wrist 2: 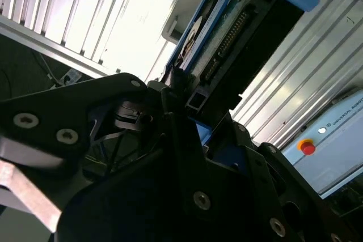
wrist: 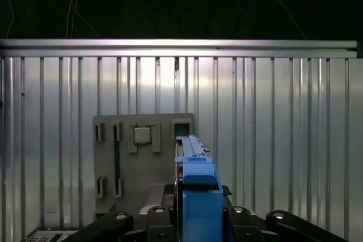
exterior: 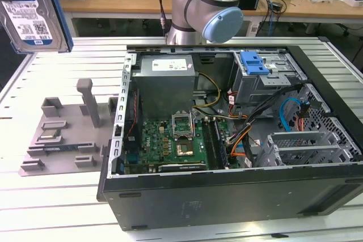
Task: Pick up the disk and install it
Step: 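Pick up the disk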
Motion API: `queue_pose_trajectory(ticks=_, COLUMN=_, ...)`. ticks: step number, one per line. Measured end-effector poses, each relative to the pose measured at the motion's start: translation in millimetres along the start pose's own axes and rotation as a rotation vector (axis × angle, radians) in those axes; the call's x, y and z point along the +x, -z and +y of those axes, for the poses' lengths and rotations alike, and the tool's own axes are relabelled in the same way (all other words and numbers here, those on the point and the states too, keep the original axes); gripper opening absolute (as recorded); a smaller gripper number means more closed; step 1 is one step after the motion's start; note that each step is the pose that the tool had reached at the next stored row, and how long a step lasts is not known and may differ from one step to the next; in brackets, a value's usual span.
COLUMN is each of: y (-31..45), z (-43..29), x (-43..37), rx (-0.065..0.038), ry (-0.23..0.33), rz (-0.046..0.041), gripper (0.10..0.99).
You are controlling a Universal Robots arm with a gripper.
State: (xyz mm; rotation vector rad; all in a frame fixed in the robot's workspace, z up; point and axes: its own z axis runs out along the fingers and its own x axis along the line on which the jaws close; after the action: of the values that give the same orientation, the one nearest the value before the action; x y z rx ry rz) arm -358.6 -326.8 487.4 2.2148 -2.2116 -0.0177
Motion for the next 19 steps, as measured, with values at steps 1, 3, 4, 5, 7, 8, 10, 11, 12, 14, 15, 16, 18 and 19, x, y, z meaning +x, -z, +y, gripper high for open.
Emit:
queue_pose_trajectory(ticks=1, y=2.5, z=0.1, x=0.0, rx=0.0, ry=0.0, rz=0.0, gripper=0.365)
queue_pose_trajectory(ticks=3, y=7.1, z=0.1, x=-0.1, rx=0.0, ry=0.0, rz=0.0001, gripper=0.365)
queue_pose_trajectory(ticks=4, y=7.7, z=0.1, x=-0.1, rx=0.0, ry=0.0, rz=0.0, gripper=0.365)
queue_pose_trajectory(ticks=5, y=7.7, z=0.1, x=-0.1, rx=0.0, ry=0.0, rz=-0.0001, gripper=0.365)
queue_pose_trajectory(ticks=7, y=7.7, z=0.1, x=-0.1, rx=0.0, ry=0.0, rz=-0.0003, gripper=0.365)
queue_pose_trajectory(ticks=8, y=7.8, z=0.1, x=-0.1, rx=0.0, ry=0.0, rz=-0.0002, gripper=0.365)
queue_pose_trajectory(ticks=10, y=7.7, z=0.2, x=-0.1, rx=0.0, ry=0.0, rz=-0.0004, gripper=0.365)
queue_pose_trajectory(ticks=11, y=7.7, z=0.0, x=-0.1, rx=0.0, ry=0.0, rz=-0.0004, gripper=0.365)
queue_pose_trajectory(ticks=12, y=7.9, z=-0.7, x=-0.1, rx=0.0, ry=0.0, rz=-0.0003, gripper=0.365)
queue_pose_trajectory(ticks=14, y=7.8, z=-5.8, x=-0.1, rx=0.0, ry=0.0, rz=-0.0004, gripper=0.365)
queue_pose_trajectory(ticks=15, y=7.9, z=-8.3, x=-0.1, rx=0.0, ry=0.0, rz=-0.0004, gripper=0.365)
queue_pose_trajectory(ticks=16, y=8.0, z=-12.4, x=-0.1, rx=0.0, ry=0.0, rz=-0.0004, gripper=0.365)
queue_pose_trajectory(ticks=18, y=8.0, z=-19.5, x=-0.1, rx=0.0, ry=0.0, rz=-0.0004, gripper=0.365)
queue_pose_trajectory(ticks=19, y=8.1, z=-22.9, x=0.0, rx=0.0, ry=0.0, rz=-0.0005, gripper=0.365)
